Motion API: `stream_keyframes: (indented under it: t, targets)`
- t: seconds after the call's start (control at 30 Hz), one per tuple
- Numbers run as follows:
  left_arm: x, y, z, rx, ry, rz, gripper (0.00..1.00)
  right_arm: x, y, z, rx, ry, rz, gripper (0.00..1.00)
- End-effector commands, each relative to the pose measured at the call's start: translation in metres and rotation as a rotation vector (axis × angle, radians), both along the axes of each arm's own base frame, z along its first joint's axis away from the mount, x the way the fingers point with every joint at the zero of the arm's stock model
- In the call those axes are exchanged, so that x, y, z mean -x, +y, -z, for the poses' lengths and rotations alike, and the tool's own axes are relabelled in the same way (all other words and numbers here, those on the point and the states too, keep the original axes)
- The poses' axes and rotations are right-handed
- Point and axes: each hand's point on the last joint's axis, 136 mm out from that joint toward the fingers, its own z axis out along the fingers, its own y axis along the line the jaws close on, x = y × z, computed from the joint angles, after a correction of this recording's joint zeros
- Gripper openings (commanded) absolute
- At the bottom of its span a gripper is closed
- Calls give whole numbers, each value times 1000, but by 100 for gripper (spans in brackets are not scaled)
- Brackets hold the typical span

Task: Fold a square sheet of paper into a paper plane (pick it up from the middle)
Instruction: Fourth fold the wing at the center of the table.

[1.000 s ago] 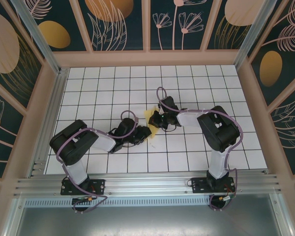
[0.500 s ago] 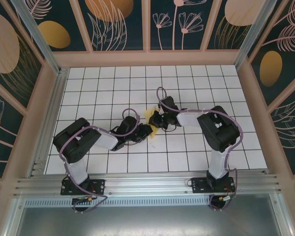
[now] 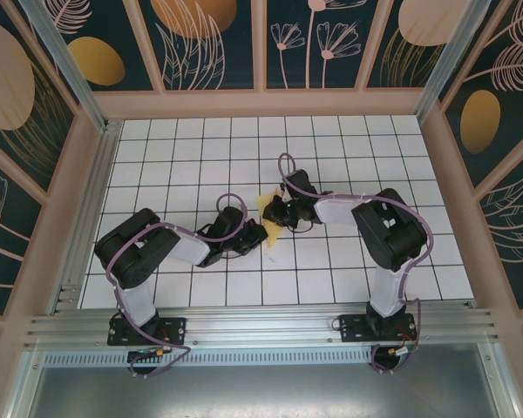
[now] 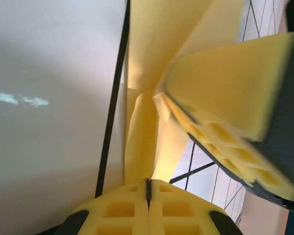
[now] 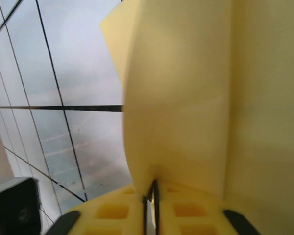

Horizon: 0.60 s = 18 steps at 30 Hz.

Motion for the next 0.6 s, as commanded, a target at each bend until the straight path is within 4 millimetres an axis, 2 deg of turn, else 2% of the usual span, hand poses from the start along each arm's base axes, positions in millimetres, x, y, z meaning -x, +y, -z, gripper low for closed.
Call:
stream_keyframes:
  t: [0.0, 0.07, 0.13, 0.2, 0.23, 0.3, 0.4, 0.57]
  targets:
    - [3, 10, 13, -42, 17, -13, 1, -14, 1, -45, -47, -100, -16, 26]
    - [3, 10, 14, -44, 19, -15, 0, -17, -7, -55, -41, -132, -7, 34]
    - [4, 11, 14, -44, 19, -16, 0, -17, -19, -60, -8, -168, 2, 37]
    - [4, 12, 15, -43, 19, -21, 0, -11, -28, -56, 33, -189, -10, 38]
    - [4, 12, 15, -43, 19, -24, 0, -16, -42, -53, 51, -194, 10, 38]
    - [4, 13, 15, -44, 19, -28, 0, -14, -51, -44, 71, -193, -9, 37]
    - [4, 15, 15, -38, 18, -39, 0, -10, -54, -33, 78, -194, -63, 36]
    - [3, 17, 14, -34, 16, -54, 0, -6, -43, -17, 77, -172, -166, 33]
